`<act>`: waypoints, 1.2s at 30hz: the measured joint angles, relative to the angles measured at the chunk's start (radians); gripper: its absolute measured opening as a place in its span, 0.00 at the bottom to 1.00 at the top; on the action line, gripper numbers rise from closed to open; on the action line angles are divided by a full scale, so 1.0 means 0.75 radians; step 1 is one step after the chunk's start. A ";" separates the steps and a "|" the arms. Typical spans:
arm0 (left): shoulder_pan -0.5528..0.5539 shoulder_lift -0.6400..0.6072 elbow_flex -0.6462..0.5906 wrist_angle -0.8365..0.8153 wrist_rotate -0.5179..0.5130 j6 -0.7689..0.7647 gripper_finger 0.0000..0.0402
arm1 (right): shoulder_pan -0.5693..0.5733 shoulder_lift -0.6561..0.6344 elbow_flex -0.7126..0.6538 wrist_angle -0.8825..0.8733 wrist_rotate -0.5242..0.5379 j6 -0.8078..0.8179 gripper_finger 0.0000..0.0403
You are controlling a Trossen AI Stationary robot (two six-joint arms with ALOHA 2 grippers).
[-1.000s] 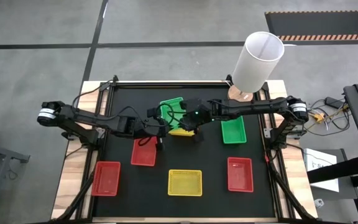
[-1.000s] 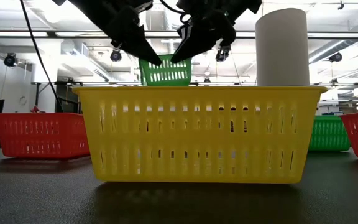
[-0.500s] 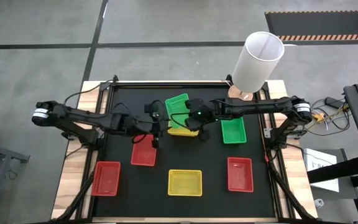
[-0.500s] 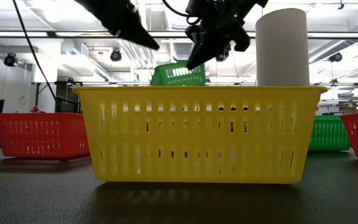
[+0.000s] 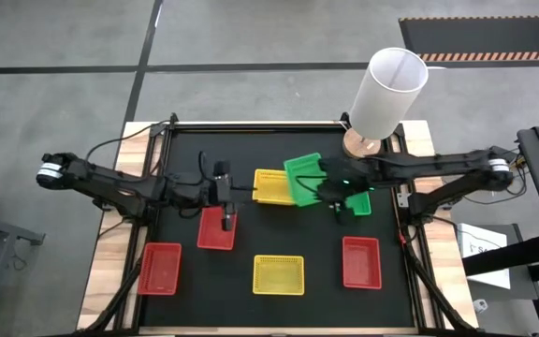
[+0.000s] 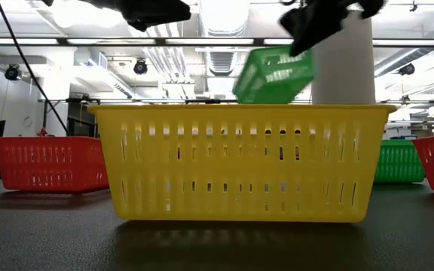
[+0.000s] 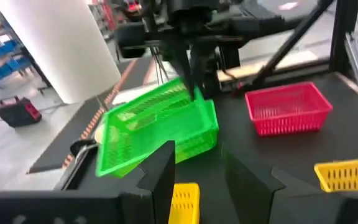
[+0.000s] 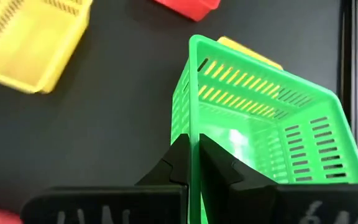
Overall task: Stack baskets by color
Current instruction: Stack the green basket on top of the right green bin
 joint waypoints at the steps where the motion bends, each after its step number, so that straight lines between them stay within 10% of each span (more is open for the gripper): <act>1: -0.001 -0.002 -0.022 0.039 0.000 0.000 0.29 | 0.017 -0.048 -0.042 0.004 0.004 0.032 0.02; 19: -0.002 0.000 -0.046 0.164 -0.001 0.001 0.29 | 0.253 -0.769 -0.542 0.083 0.230 0.434 0.02; 36: -0.002 0.000 -0.046 0.195 -0.002 0.010 0.29 | 0.400 -0.497 -0.407 -0.323 0.393 0.915 0.02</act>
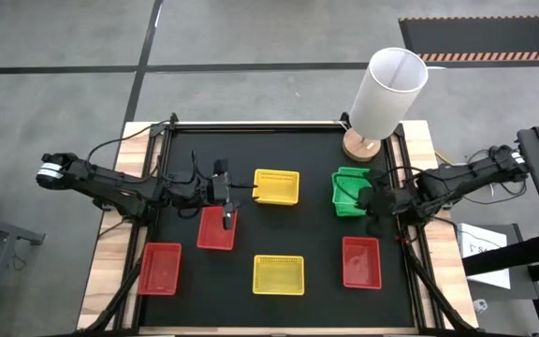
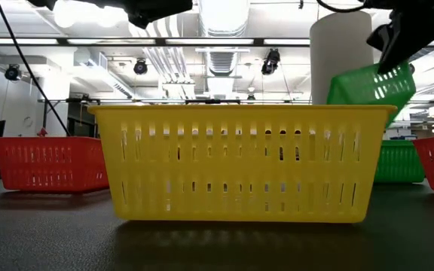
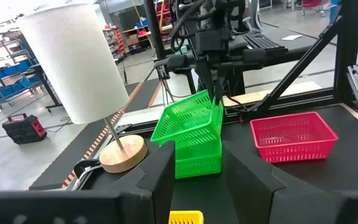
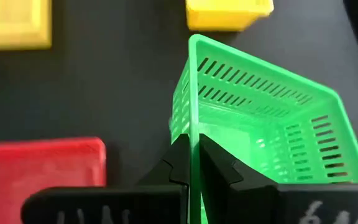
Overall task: Stack baskets by color
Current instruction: Stack the green basket on top of the right green bin
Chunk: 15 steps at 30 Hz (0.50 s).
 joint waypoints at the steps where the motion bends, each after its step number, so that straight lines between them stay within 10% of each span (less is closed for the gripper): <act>1: 0.000 0.000 0.000 0.000 0.000 0.001 0.29 | 0.003 0.022 0.008 -0.030 0.007 -0.008 0.02; 15: 0.000 0.000 0.000 -0.001 -0.001 0.003 0.29 | 0.001 0.101 -0.008 -0.067 0.107 -0.063 0.10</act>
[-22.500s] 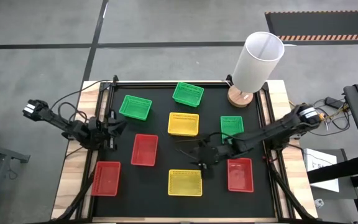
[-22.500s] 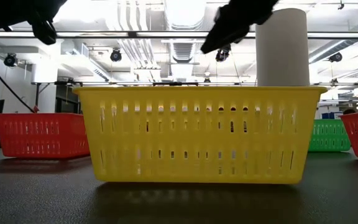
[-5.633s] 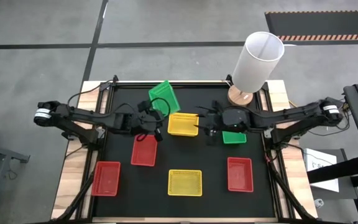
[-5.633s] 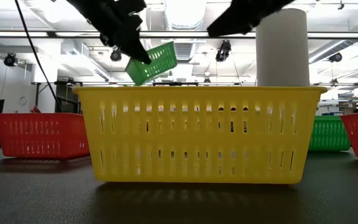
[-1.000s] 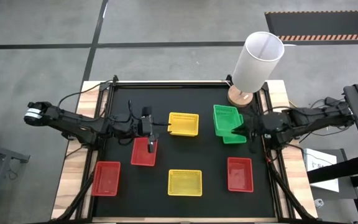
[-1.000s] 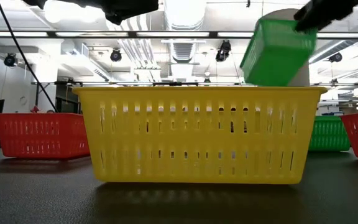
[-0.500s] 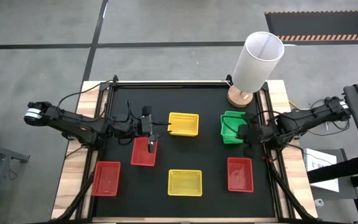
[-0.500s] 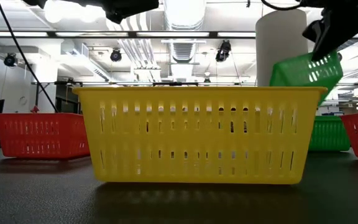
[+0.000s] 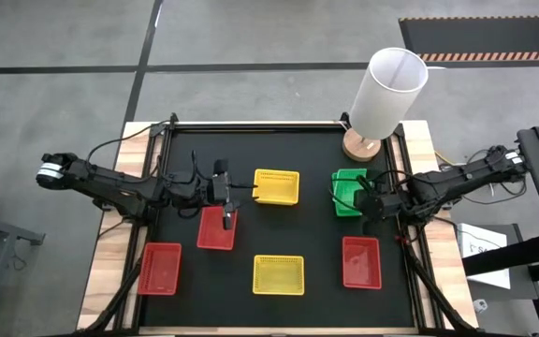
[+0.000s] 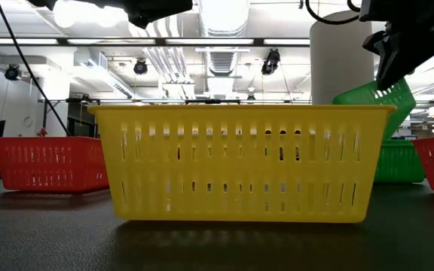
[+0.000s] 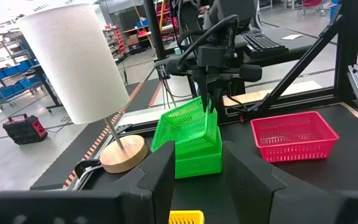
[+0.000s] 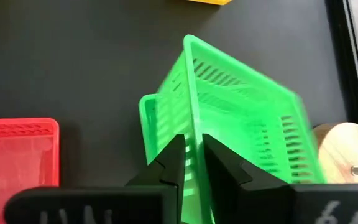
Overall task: Stack baskets by color
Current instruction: Stack the green basket on top of the right green bin, then stack the center red bin on top of the left red bin
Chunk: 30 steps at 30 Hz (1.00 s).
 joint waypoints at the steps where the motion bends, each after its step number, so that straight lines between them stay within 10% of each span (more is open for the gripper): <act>1: 0.000 0.000 0.000 0.000 0.000 0.000 0.29 | 0.000 0.000 0.000 0.000 0.002 0.001 0.11; 21: 0.000 0.000 -0.001 -0.004 0.000 -0.001 0.29 | -0.002 0.006 0.097 -0.110 0.019 0.082 0.20; 30: 0.000 0.094 -0.003 0.005 0.000 -0.014 0.29 | -0.002 0.018 -0.093 0.876 -0.177 -0.416 0.05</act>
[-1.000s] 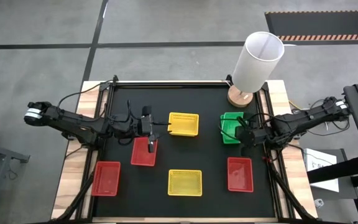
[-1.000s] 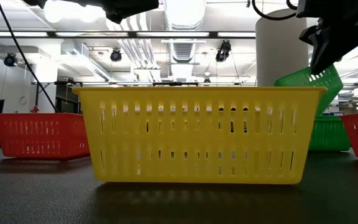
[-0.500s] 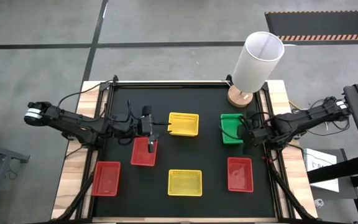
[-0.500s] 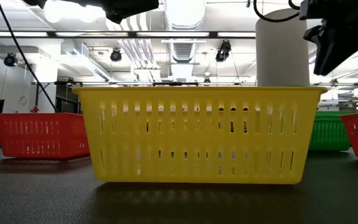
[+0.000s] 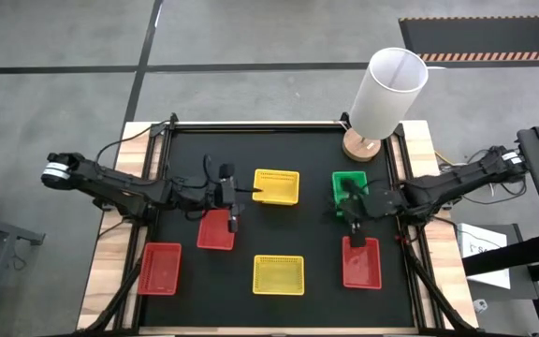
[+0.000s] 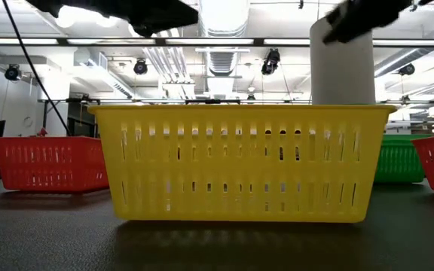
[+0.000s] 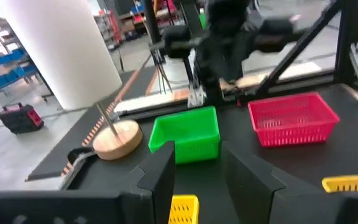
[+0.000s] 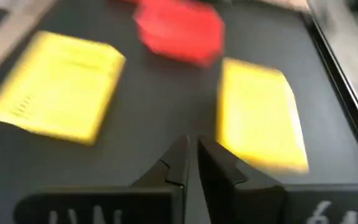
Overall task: Stack baskets by color
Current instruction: Stack the center red bin on top of the left red bin
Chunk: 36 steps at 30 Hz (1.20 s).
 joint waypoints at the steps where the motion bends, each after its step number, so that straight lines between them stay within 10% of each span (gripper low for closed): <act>1: 0.000 0.019 0.000 0.004 0.000 -0.001 0.29 | 0.000 0.000 -0.045 0.137 -0.049 -0.089 0.04; 11: 0.000 0.124 0.000 -0.020 0.001 -0.218 0.29 | -0.111 -0.004 -0.392 1.001 -0.071 -0.575 0.02; 36: -0.014 0.214 0.003 -0.072 -0.084 -0.589 0.29 | -0.251 -0.029 -0.428 0.931 -0.084 -0.656 0.02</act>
